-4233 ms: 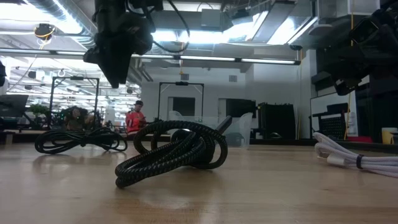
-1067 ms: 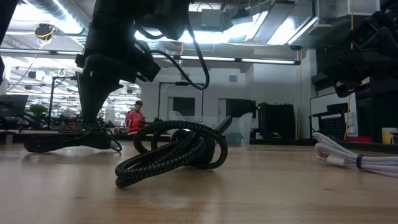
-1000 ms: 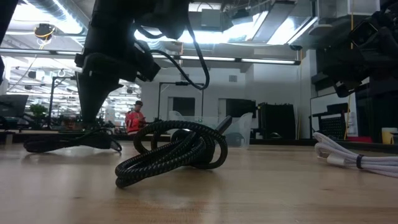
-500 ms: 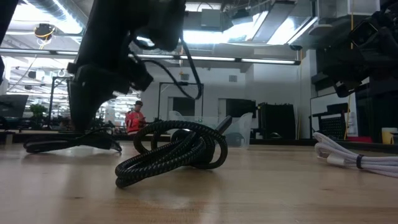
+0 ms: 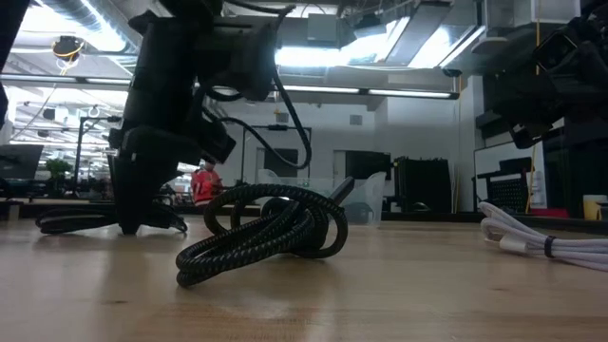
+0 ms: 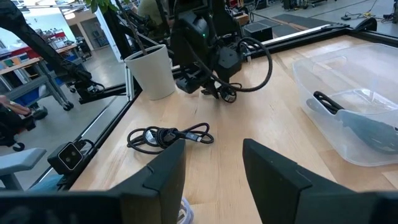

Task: Pick and place USB-C Cables
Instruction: Put the top black charger cable into the transparent bin, then put the the white charger cable into the transparent bin

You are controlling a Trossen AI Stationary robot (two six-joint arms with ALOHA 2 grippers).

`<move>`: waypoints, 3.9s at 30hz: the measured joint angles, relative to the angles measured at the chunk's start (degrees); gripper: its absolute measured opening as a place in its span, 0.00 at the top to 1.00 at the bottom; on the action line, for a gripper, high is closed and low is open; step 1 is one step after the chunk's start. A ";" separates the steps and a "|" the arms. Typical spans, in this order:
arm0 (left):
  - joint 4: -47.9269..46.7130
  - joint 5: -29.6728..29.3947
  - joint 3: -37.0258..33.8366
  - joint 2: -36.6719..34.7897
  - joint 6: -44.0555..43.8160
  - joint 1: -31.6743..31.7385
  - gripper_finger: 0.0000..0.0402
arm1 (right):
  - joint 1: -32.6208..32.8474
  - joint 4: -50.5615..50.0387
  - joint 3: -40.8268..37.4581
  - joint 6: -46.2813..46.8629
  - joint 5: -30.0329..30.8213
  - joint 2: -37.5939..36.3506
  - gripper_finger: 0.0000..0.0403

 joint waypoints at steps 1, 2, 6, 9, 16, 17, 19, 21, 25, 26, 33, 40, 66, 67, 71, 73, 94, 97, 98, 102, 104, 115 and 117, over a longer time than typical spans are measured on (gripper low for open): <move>0.06 0.34 -0.03 -0.01 0.41 0.33 0.68 | 0.02 0.00 0.00 0.00 0.00 0.00 0.59; 0.06 0.74 0.08 -0.02 0.99 0.67 0.72 | 0.02 0.00 0.00 0.02 -0.02 0.00 0.59; 0.01 2.69 1.63 0.13 4.43 2.43 0.93 | 0.00 -0.02 0.00 0.00 -0.01 0.00 0.59; -0.46 1.54 3.84 0.58 6.76 3.87 0.94 | 0.02 0.00 0.00 -0.02 0.00 0.00 0.59; -10.81 -4.80 20.84 0.53 15.10 6.56 0.94 | 0.01 -0.02 0.00 -0.13 0.00 0.00 0.59; -10.66 -6.39 23.63 0.44 17.56 7.27 0.94 | 0.02 -0.02 0.00 -0.13 0.00 0.00 0.59; -9.82 -11.68 29.29 0.43 22.69 9.00 0.94 | 0.00 -0.02 0.00 -0.14 0.00 0.00 0.59; -8.47 -16.60 34.00 0.39 27.65 11.29 0.94 | 0.01 0.00 0.00 -0.17 0.00 0.00 0.59; 0.76 -17.90 39.08 0.98 40.17 17.78 0.94 | 0.01 0.00 0.00 -0.08 0.00 0.00 0.59; 3.61 -17.01 39.35 1.11 43.27 19.40 0.94 | 0.01 0.00 0.00 -0.07 0.00 -0.01 0.59; 12.51 -9.92 39.63 5.22 56.07 28.07 0.94 | 0.01 0.01 0.00 -0.07 0.00 -0.02 0.59; 10.14 -6.24 39.46 12.27 64.17 28.48 0.94 | 0.00 -0.12 0.07 -0.26 0.00 0.07 0.59; 4.82 -17.35 39.57 10.34 63.66 19.60 0.66 | 0.01 -0.02 0.07 -0.04 -0.04 0.24 0.59; 3.10 -17.14 39.59 9.21 63.69 19.07 0.66 | 0.01 -0.02 0.07 -0.04 -0.04 0.25 0.59; -11.31 -10.00 39.66 4.92 65.19 18.21 0.66 | 0.00 -0.02 0.04 -0.13 -0.02 0.26 0.59; -17.34 -5.05 39.61 3.29 63.42 18.64 0.67 | 0.00 0.00 0.04 -0.15 -0.02 0.26 0.59; -24.71 3.90 36.35 -12.80 60.98 25.34 0.67 | 0.00 2.27 -0.02 5.81 -0.42 0.33 0.59; -14.37 4.35 33.42 -14.84 62.81 25.34 0.67 | 0.00 8.33 0.52 19.12 -3.87 0.32 0.59; -12.30 4.74 32.23 -15.37 64.22 25.34 0.67 | 0.02 10.18 1.20 22.15 -4.92 0.33 0.59; -10.11 7.04 26.70 -15.97 67.59 25.53 0.67 | 1.37 16.95 6.08 19.75 -8.44 0.75 0.59; -10.52 7.18 22.81 -16.34 68.08 26.37 0.67 | 2.55 17.40 9.99 15.72 -8.46 2.08 0.59; -9.45 6.79 9.32 -16.81 65.22 35.68 0.67 | 7.28 -45.93 44.66 45.93 6.29 33.86 0.59; -9.33 6.81 9.22 -16.84 65.12 36.44 0.67 | 7.28 -57.29 49.20 56.08 4.61 40.54 0.59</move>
